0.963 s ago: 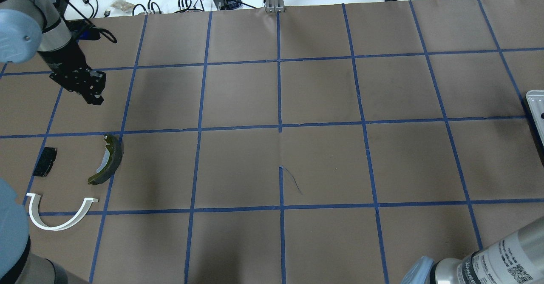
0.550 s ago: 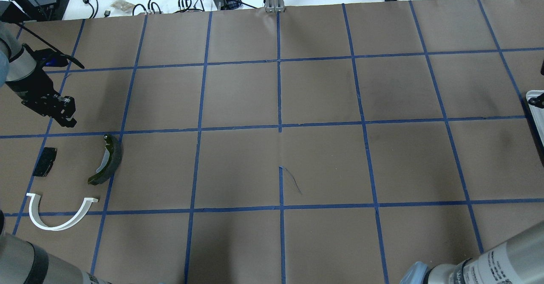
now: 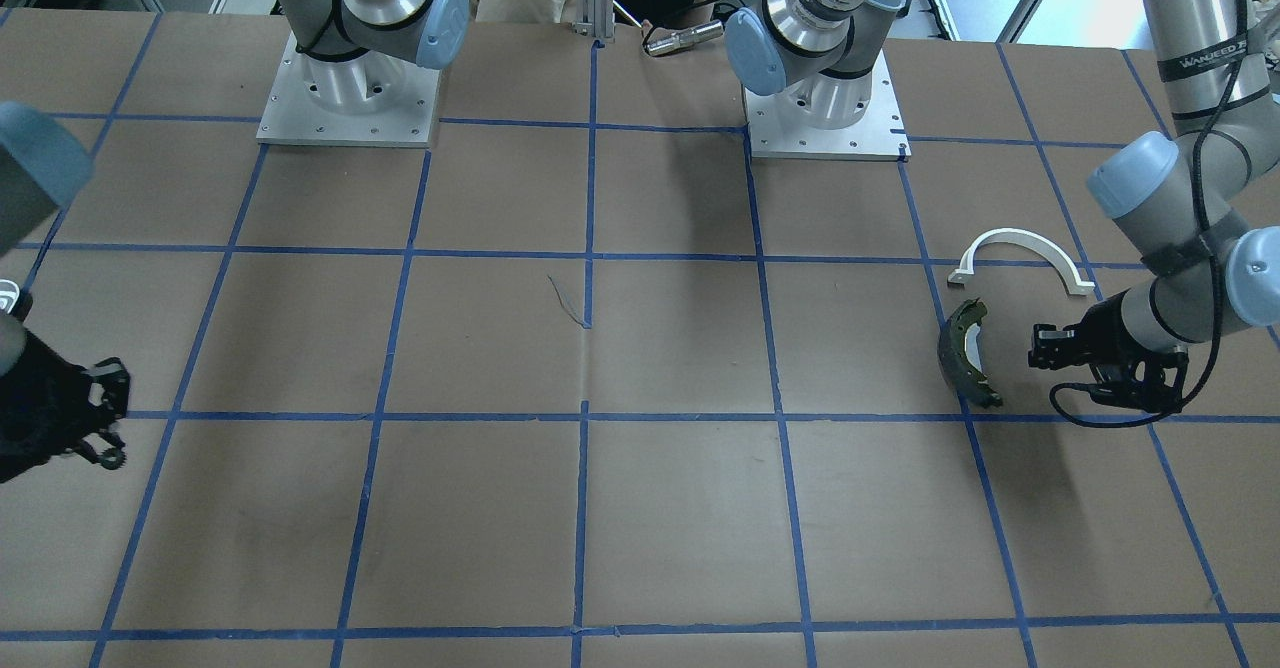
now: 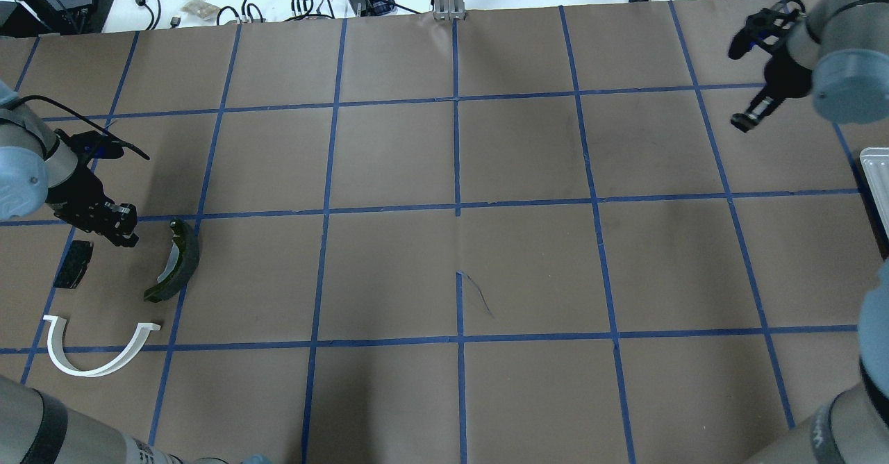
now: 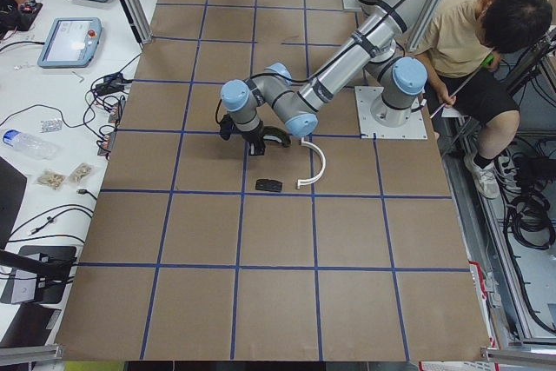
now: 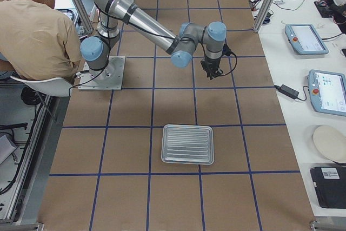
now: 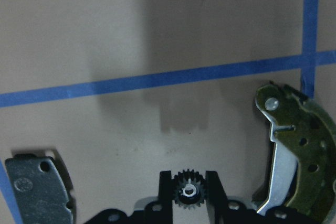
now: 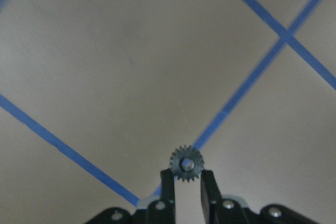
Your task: Place bearing gear from tray to pile
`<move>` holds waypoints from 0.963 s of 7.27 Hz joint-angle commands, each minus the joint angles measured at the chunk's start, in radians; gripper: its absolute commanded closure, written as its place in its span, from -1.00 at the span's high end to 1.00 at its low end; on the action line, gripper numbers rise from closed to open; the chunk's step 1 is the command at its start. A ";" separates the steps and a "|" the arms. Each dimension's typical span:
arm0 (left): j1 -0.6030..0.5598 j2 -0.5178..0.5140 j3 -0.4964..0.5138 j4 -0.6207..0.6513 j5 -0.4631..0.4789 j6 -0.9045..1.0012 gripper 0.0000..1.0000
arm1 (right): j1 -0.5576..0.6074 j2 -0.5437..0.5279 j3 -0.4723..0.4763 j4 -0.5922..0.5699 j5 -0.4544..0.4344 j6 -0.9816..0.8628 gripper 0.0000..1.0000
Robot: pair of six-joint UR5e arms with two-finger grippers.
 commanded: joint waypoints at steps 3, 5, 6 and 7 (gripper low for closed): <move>0.002 -0.001 -0.031 0.012 -0.003 0.003 -0.94 | 0.563 0.025 -0.001 -0.009 0.007 0.956 -1.00; 0.000 -0.002 -0.027 0.014 -0.006 -0.002 0.73 | 0.751 0.083 -0.001 -0.022 0.010 1.277 -1.00; -0.003 0.007 -0.019 0.012 -0.009 -0.011 1.00 | 0.819 0.125 -0.003 -0.044 0.012 1.385 -1.00; -0.016 0.025 -0.010 0.006 -0.009 -0.016 1.00 | 0.833 0.134 0.000 -0.071 0.016 1.414 -1.00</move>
